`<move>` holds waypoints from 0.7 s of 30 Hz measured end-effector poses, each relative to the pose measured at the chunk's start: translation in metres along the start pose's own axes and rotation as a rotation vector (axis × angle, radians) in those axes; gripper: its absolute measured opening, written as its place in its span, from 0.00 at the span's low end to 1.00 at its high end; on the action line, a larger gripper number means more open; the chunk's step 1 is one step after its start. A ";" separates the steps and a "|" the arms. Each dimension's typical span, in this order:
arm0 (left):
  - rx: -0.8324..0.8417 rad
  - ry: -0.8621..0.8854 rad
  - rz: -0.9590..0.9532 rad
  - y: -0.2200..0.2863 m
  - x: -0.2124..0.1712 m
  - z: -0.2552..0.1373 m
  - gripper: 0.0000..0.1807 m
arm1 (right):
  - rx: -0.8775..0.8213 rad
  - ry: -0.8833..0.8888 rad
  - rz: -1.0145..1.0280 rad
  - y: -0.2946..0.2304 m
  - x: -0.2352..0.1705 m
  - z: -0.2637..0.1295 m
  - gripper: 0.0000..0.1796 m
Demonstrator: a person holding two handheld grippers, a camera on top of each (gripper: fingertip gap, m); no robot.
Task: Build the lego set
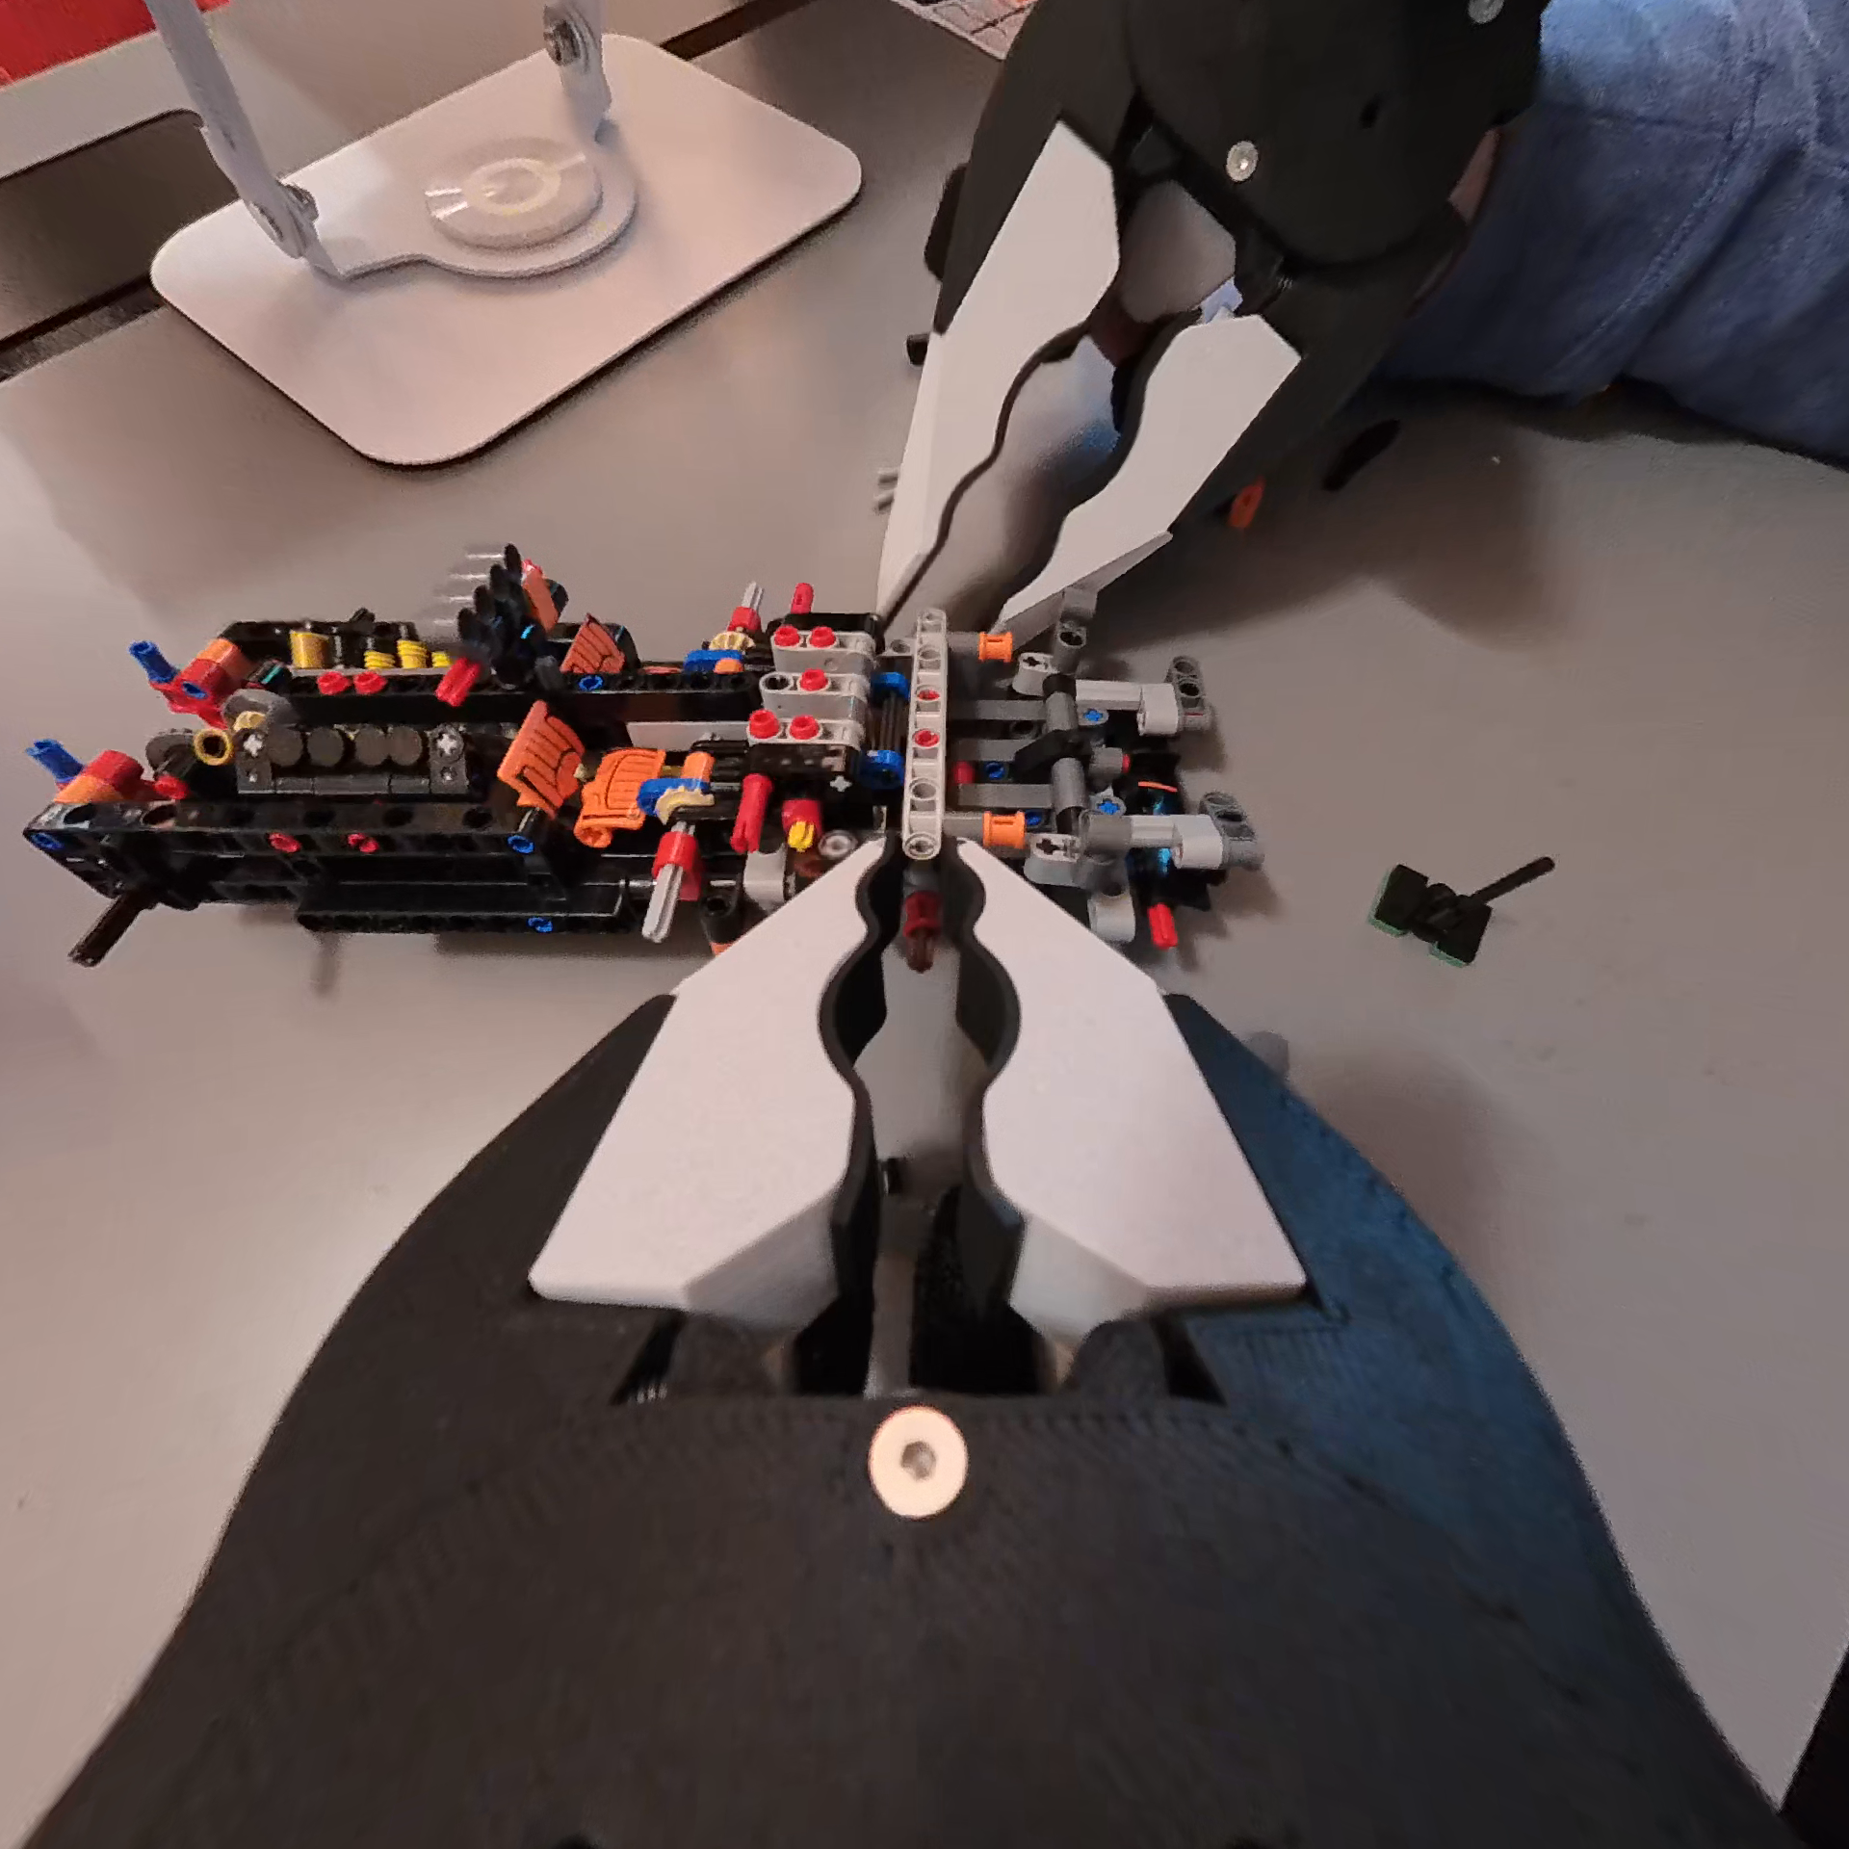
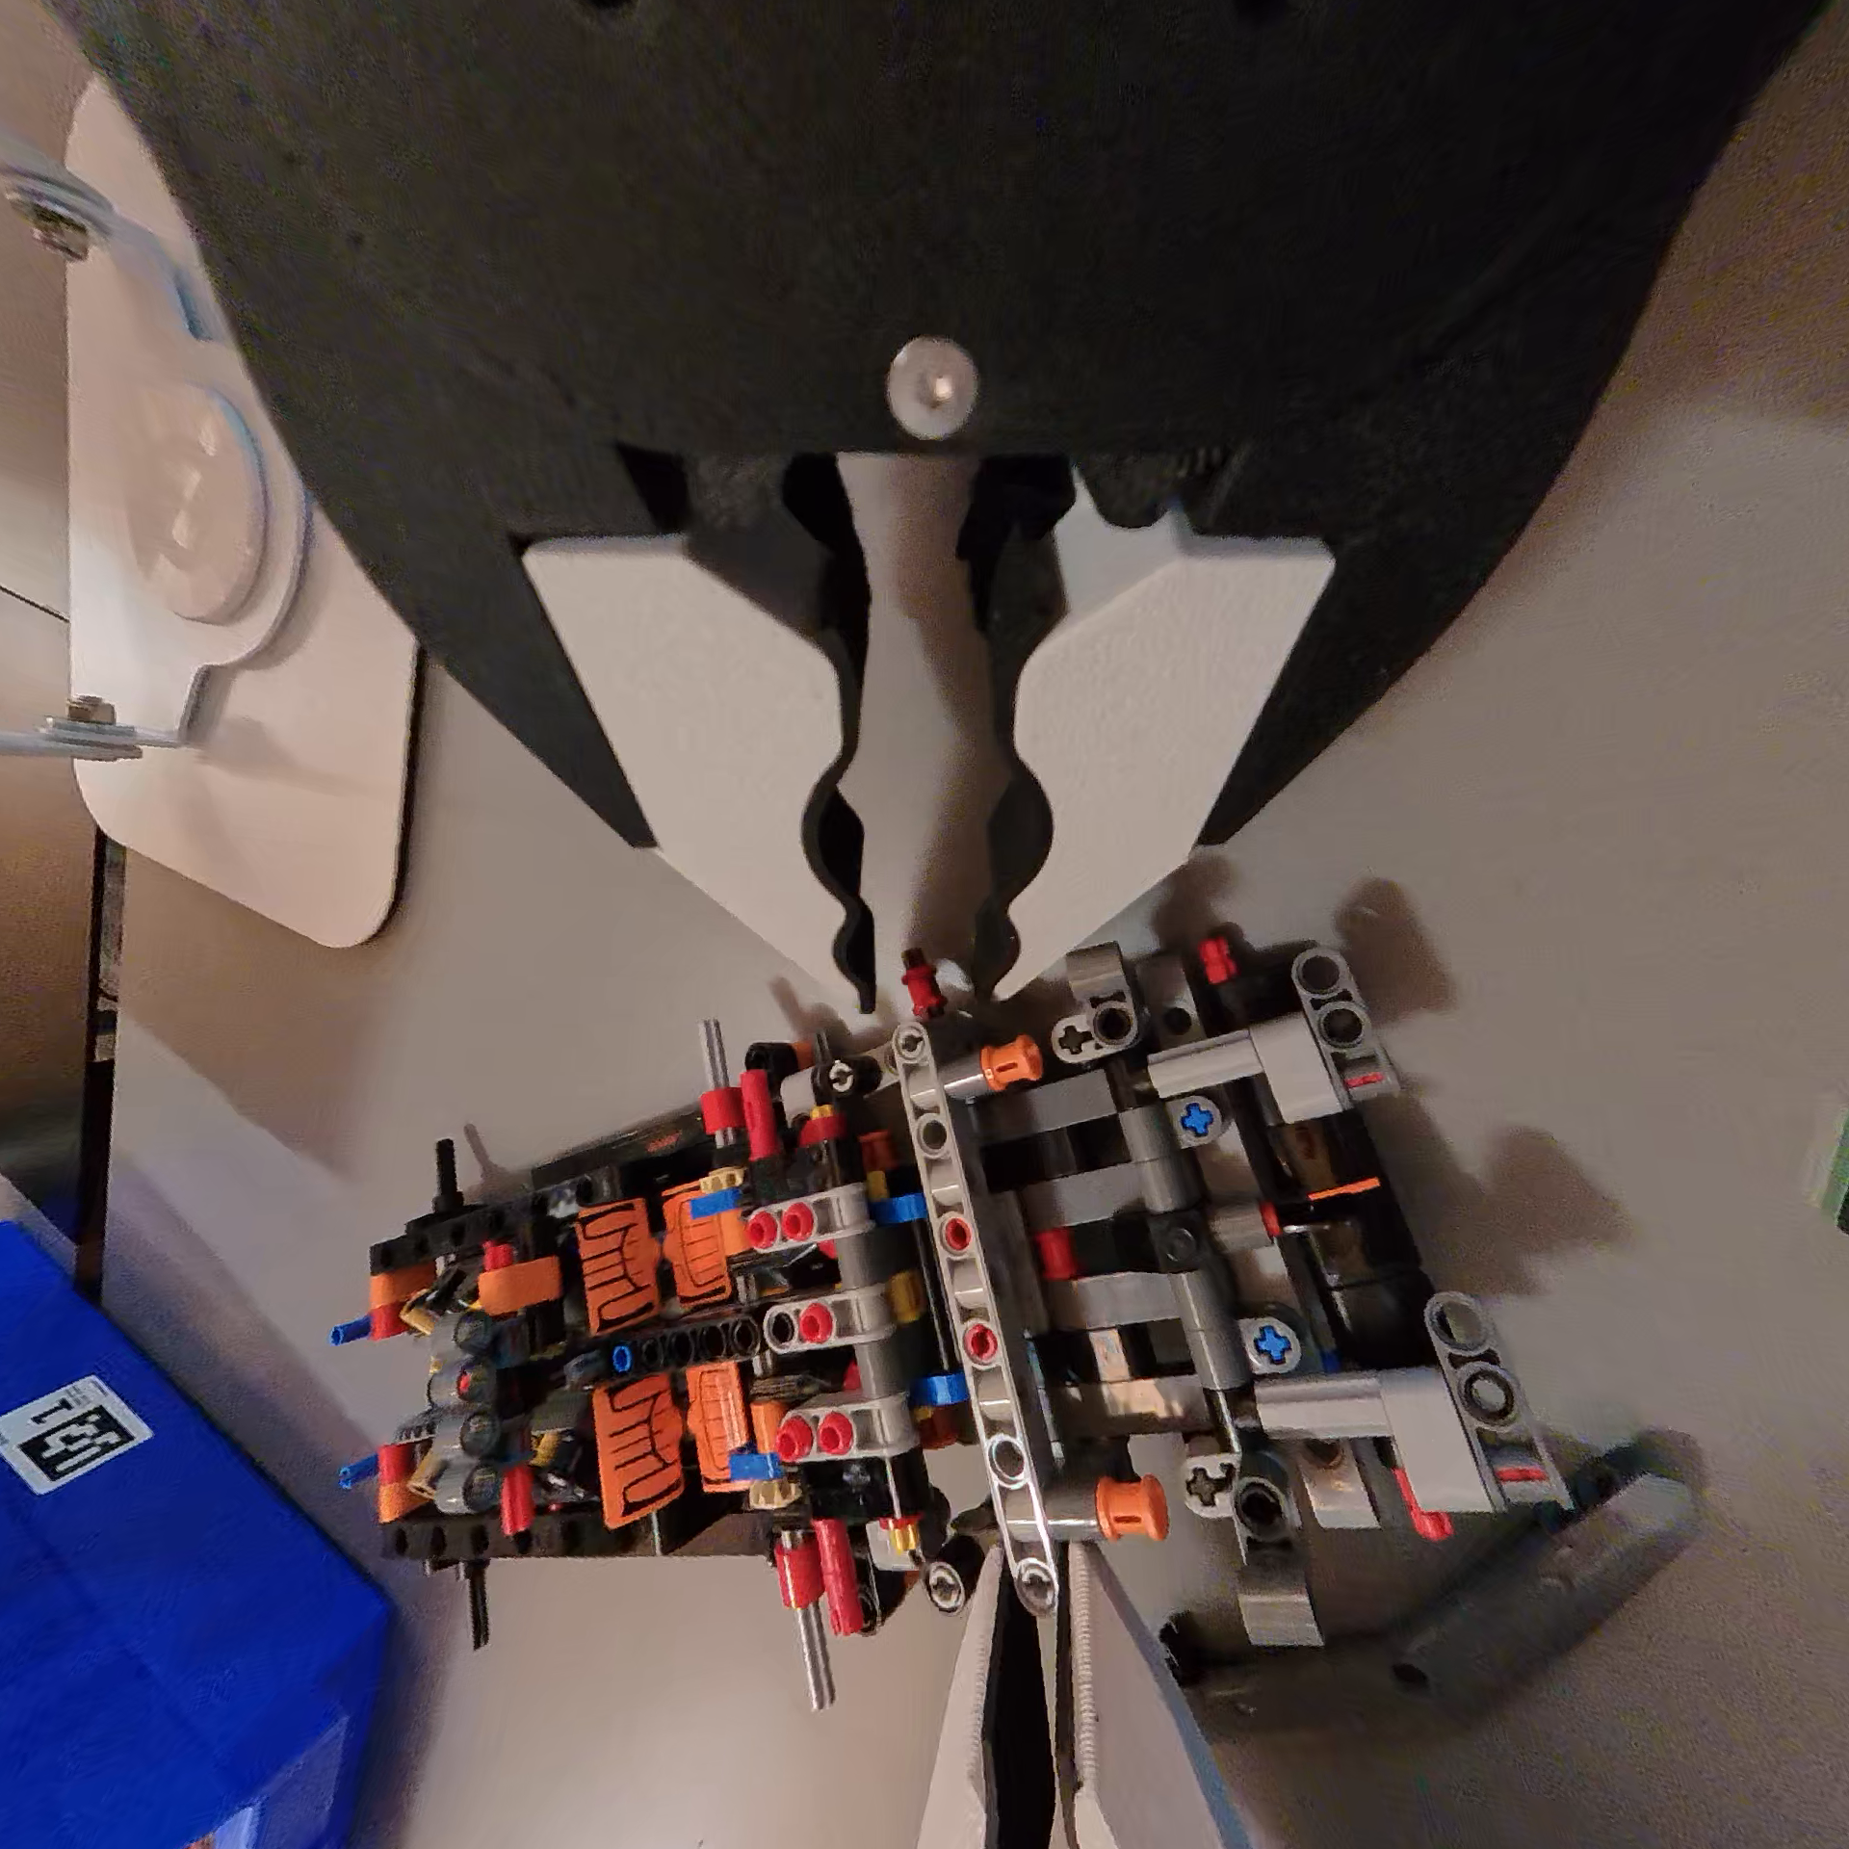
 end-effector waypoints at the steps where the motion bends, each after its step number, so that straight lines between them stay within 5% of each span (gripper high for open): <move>1: 0.000 0.000 -0.003 -0.001 0.000 0.000 0.03 | -0.012 0.005 -0.006 0.001 0.000 -0.001 0.11; 14: -0.021 0.024 -0.025 -0.004 -0.001 -0.002 0.03 | 0.104 0.148 0.161 0.013 0.002 -0.012 0.09; 21: -0.030 0.017 -0.033 -0.005 0.000 -0.002 0.03 | 0.008 0.044 -0.023 0.005 0.001 -0.007 0.11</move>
Point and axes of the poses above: each gripper's, where its closed fingertips meet, z out along the fingers, x out of its top, y = z × x across the jaws, the point moved 8 cm from there along -z, back along the fingers, and after that the axes turned 5 degrees about z, right-handed, at the moved point
